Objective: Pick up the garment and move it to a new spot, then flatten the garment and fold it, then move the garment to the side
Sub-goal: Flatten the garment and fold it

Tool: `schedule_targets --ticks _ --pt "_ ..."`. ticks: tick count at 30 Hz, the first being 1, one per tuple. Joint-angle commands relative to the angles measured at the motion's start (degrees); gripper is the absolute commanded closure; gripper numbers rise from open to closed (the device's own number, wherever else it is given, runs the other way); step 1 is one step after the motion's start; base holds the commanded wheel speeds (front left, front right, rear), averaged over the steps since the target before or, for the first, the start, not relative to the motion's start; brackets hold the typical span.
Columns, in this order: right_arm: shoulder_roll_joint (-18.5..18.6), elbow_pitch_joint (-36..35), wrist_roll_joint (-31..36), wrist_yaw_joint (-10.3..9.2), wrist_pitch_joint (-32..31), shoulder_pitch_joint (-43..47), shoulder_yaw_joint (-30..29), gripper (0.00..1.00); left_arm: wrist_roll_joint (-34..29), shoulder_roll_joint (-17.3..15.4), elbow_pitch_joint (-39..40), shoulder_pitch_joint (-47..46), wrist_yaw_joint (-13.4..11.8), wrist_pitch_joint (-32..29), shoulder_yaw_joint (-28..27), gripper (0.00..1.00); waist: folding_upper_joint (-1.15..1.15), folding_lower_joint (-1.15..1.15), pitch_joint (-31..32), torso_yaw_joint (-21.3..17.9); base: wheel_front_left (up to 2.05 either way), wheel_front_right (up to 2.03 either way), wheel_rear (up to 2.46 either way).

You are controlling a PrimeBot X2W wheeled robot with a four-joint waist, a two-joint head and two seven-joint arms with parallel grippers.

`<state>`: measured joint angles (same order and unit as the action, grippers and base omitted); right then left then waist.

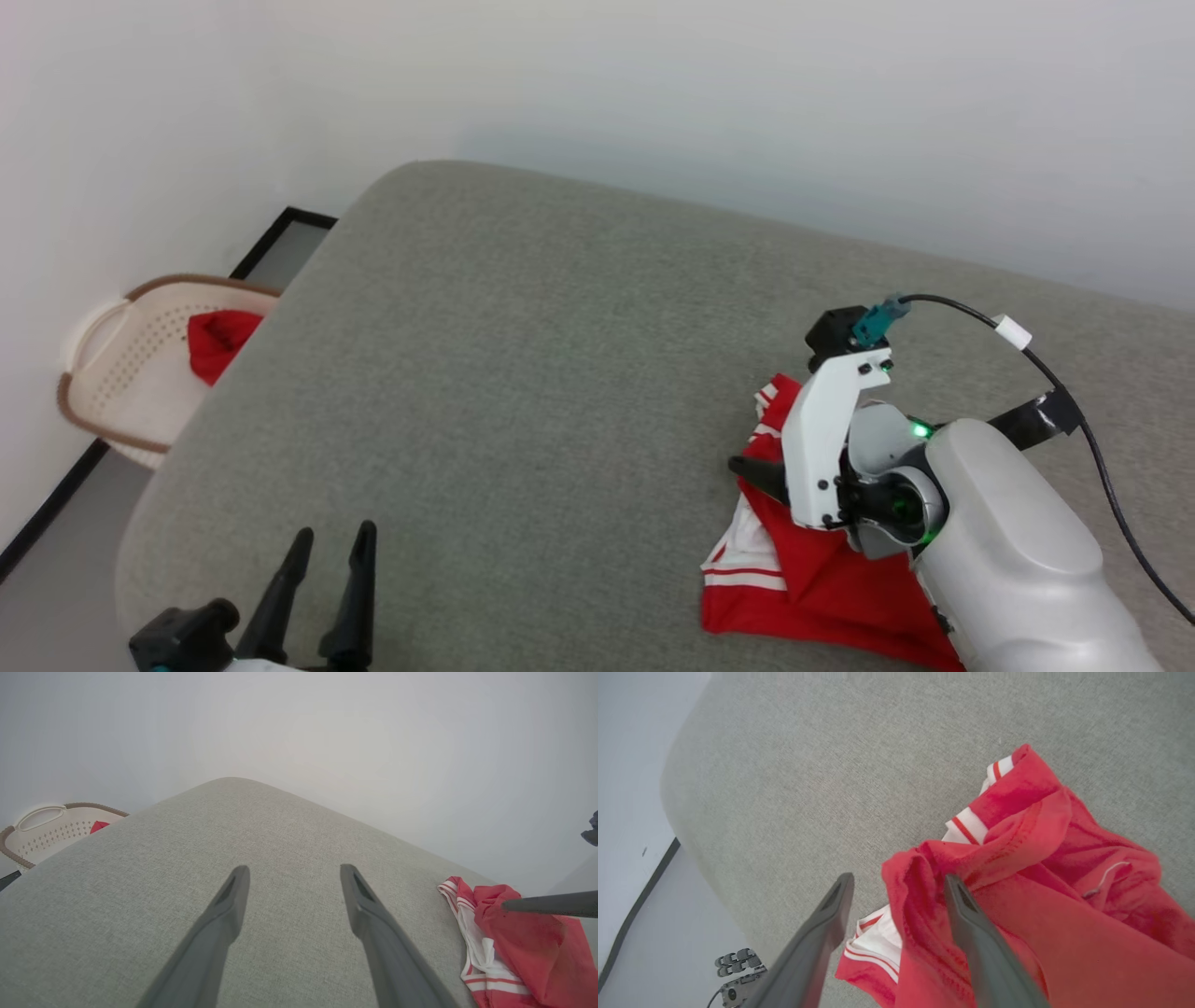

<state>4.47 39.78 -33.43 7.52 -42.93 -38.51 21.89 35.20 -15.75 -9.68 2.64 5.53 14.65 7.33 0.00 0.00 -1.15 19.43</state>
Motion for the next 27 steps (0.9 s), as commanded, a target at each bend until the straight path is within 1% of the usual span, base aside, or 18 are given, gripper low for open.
schedule_targets --ticks 1,5,11,15,16,19,27 --pt "-0.2 -1.0 -0.9 -0.05 0.1 -0.7 0.3 0.0 -0.5 -0.2 0.2 0.4 -0.3 0.3 -0.3 0.0 0.0 0.0 0.5 -1.1 0.0 0.0 0.0" --pt "0.5 -4.0 -3.2 -0.06 0.7 -0.3 1.0 0.0 -0.5 -0.5 0.6 1.0 -0.5 0.3 -0.8 0.0 0.0 0.0 0.9 -3.0 0.0 0.0 0.0" --pt "3.0 -9.9 -5.8 -0.05 3.0 1.9 0.6 0.0 -0.8 -1.0 1.4 1.3 -1.0 0.4 -1.5 0.0 0.0 0.0 1.3 -6.4 0.0 0.0 0.0" --pt "5.2 -13.1 -6.8 -0.05 5.8 3.8 -1.1 0.0 -1.0 -1.4 2.2 1.7 -1.2 0.4 -2.1 0.0 0.0 0.0 1.6 -9.0 0.0 0.0 0.0" --pt "5.2 -13.1 -6.8 -0.05 5.8 3.8 -1.1 0.0 -1.0 -1.4 2.2 1.7 -1.2 0.4 -2.1 0.0 0.0 0.0 1.6 -9.0 0.0 0.0 0.0" --pt "6.6 -14.8 -6.8 -0.05 8.0 5.5 -3.0 0.0 -1.2 -1.8 2.7 2.0 -1.3 0.4 -2.4 0.0 0.0 0.0 1.9 -10.8 0.0 0.0 0.0" --pt "11.0 -18.6 -5.7 -0.05 16.1 9.6 -7.7 0.0 -2.1 -2.9 3.9 2.3 -1.6 0.5 -3.1 0.0 0.0 0.0 2.2 -15.2 0.0 0.0 0.0"
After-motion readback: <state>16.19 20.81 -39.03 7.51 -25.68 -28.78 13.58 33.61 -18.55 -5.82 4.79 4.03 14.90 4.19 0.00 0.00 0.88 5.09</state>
